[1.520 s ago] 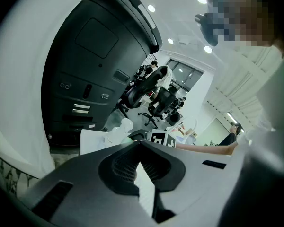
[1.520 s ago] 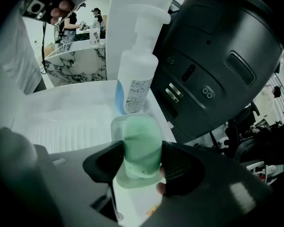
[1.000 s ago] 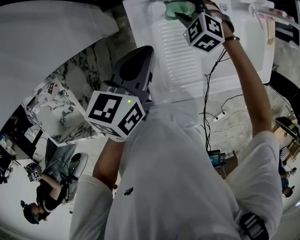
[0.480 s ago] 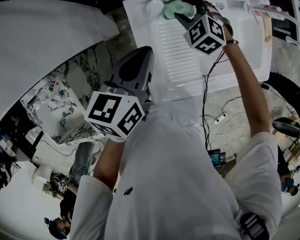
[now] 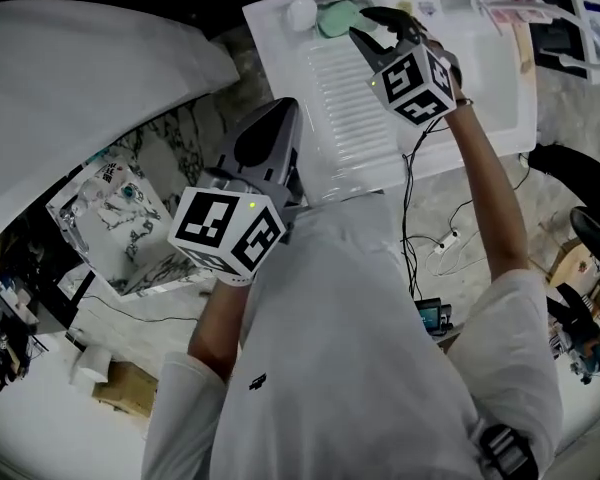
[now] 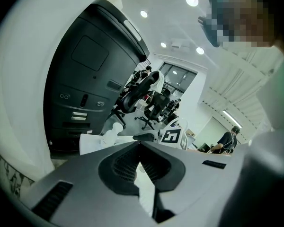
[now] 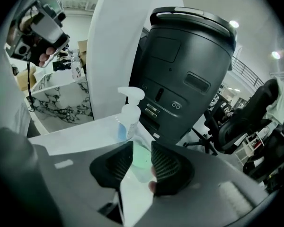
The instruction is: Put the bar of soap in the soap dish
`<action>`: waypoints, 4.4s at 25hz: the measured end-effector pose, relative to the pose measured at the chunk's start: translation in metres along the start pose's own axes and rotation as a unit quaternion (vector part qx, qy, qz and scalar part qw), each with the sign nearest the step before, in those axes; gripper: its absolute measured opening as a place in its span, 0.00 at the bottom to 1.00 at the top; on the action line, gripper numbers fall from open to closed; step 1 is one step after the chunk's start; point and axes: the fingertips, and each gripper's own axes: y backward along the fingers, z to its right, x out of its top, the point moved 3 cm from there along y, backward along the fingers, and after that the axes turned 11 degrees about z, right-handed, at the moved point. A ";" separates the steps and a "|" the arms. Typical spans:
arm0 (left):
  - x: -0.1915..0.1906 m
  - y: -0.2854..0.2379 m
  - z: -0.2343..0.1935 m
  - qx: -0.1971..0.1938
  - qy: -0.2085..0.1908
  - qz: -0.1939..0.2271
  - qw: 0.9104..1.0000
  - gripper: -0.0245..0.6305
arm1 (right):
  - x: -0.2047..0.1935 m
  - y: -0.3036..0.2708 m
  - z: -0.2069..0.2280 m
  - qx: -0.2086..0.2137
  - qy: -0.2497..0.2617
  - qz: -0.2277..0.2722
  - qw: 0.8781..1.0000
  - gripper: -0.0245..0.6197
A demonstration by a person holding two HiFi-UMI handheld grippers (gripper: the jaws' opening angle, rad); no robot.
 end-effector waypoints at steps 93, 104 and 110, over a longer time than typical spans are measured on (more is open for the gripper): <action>0.059 0.135 0.058 -0.074 -0.105 0.125 0.984 0.05 | 0.159 0.271 -0.110 -0.341 -0.232 0.252 0.875 0.06; 0.055 0.133 0.060 -0.074 -0.100 0.123 0.985 0.05 | 0.156 0.276 -0.110 -0.342 -0.236 0.250 0.874 0.06; 0.053 0.132 0.061 -0.074 -0.098 0.122 0.985 0.05 | 0.155 0.276 -0.110 -0.341 -0.236 0.249 0.875 0.06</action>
